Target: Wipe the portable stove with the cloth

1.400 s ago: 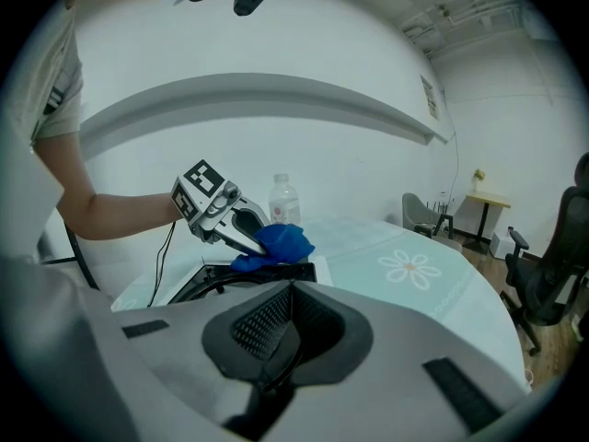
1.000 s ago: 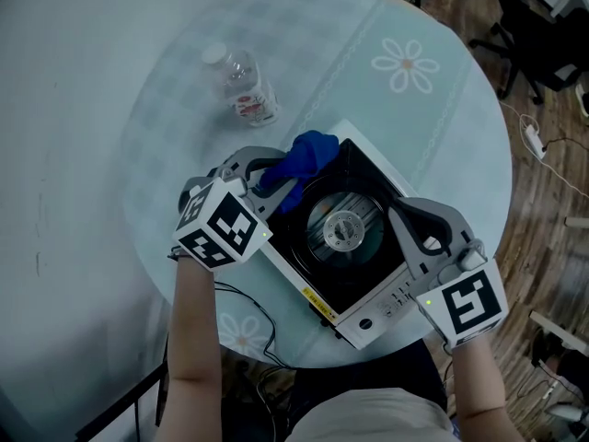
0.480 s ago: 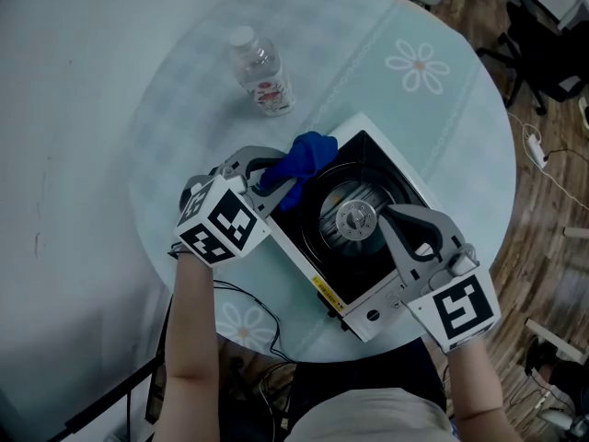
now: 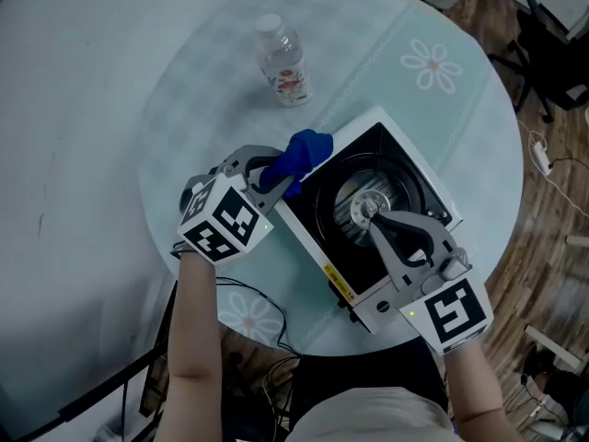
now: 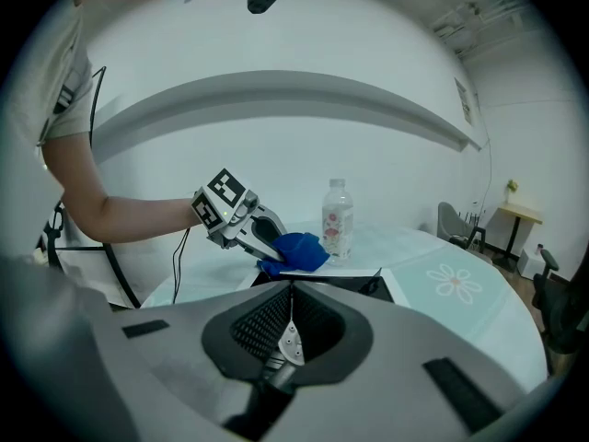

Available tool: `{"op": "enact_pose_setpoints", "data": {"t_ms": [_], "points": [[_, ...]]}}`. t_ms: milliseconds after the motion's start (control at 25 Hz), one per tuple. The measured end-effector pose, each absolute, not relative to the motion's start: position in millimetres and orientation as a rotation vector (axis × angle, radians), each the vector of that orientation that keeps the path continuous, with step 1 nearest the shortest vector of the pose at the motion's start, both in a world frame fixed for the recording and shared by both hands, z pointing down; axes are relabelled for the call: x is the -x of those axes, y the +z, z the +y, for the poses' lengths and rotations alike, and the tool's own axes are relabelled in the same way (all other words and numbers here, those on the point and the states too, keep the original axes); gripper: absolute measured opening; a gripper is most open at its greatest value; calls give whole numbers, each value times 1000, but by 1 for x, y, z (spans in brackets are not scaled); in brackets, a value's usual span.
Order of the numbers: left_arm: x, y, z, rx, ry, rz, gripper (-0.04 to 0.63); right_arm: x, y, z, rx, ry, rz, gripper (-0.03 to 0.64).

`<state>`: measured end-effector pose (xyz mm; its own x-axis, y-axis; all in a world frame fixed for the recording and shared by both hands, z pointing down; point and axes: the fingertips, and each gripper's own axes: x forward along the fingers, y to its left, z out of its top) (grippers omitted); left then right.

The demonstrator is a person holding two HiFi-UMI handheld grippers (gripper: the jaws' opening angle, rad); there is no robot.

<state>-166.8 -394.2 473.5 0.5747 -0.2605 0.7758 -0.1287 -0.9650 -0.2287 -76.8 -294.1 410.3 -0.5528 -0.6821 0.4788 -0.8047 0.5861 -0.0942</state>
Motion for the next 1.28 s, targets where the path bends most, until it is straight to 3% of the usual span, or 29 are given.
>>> {"op": "enact_pose_setpoints", "data": {"t_ms": [1280], "points": [[210, 471, -348, 2881, -1332, 993, 91, 105, 400, -246, -1189, 408, -2423, 23]]}}
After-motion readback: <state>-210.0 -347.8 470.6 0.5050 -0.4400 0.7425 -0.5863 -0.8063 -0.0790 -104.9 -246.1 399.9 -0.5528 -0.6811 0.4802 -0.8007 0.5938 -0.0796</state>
